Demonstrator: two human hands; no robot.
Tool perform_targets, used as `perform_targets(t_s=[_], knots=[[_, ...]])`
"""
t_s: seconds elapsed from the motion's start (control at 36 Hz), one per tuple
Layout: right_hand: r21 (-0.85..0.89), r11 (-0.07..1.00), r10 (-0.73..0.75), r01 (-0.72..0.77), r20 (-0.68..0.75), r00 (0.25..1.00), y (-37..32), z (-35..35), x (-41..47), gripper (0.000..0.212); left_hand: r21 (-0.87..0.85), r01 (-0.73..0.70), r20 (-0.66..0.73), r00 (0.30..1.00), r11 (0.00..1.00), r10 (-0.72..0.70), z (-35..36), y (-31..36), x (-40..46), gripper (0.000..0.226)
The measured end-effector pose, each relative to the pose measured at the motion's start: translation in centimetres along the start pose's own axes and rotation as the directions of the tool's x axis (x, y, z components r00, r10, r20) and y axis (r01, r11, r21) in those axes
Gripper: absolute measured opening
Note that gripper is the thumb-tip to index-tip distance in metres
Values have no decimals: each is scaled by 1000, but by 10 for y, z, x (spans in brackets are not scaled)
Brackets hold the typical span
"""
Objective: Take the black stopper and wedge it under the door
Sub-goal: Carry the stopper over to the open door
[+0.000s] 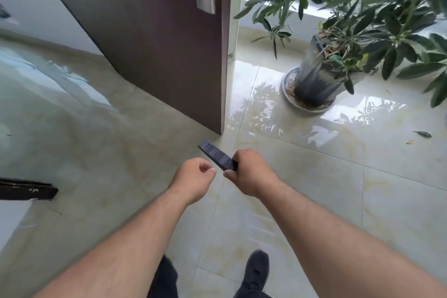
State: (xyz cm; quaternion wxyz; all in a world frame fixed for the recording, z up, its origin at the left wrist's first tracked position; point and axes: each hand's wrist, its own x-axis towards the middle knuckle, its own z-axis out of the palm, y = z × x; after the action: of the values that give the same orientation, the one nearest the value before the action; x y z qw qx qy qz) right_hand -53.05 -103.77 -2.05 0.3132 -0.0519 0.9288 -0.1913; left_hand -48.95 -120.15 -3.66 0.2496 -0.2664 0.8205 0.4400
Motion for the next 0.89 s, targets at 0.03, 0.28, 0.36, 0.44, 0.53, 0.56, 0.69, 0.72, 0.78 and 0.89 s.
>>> perform_targets(t_s=[0.03, 0.28, 0.36, 0.44, 0.53, 0.56, 0.69, 0.72, 0.78, 0.89], knots=[[18, 1000, 14, -14, -4, 1000, -7, 1, 4, 28, -16, -1, 10, 1000, 1000, 1, -4, -1, 4, 10], [102, 990, 96, -93, -24, 995, -97, 43, 71, 23, -206, 3, -86, 996, 979, -21, -79, -33, 109, 44], [94, 992, 82, -80, -19, 996, -127, 53, 86, 23, -210, 30, -62, 997, 977, -44, -106, -42, 131, 24], [114, 989, 96, -93, -17, 995, -155, 64, 104, 26, -278, 75, -2, 997, 958, -79, -130, -47, 153, 18], [135, 985, 108, -103, -32, 994, -175, 75, 119, 33, -339, 105, 55, 994, 935, -91, -143, -53, 173, 41], [145, 985, 96, -89, -39, 995, -181, 79, 126, 34, -354, 106, 82, 993, 929, -82, -147, -54, 180, 48], [216, 973, 104, -84, -78, 992, -198, 100, 157, 39, -294, 57, 126, 992, 954, -21, -164, -59, 212, 56], [239, 966, 116, -95, -76, 990, -199, 105, 164, 39, -271, 46, 131, 991, 962, -10, -166, -60, 217, 52], [276, 957, 120, -95, -74, 990, -200, 117, 181, 35, -215, 13, 144, 989, 977, 19, -166, -63, 230, 32], [355, 930, 121, -91, -62, 991, -189, 136, 211, 19, -172, -48, 149, 986, 984, 74, -158, -79, 259, 18]])
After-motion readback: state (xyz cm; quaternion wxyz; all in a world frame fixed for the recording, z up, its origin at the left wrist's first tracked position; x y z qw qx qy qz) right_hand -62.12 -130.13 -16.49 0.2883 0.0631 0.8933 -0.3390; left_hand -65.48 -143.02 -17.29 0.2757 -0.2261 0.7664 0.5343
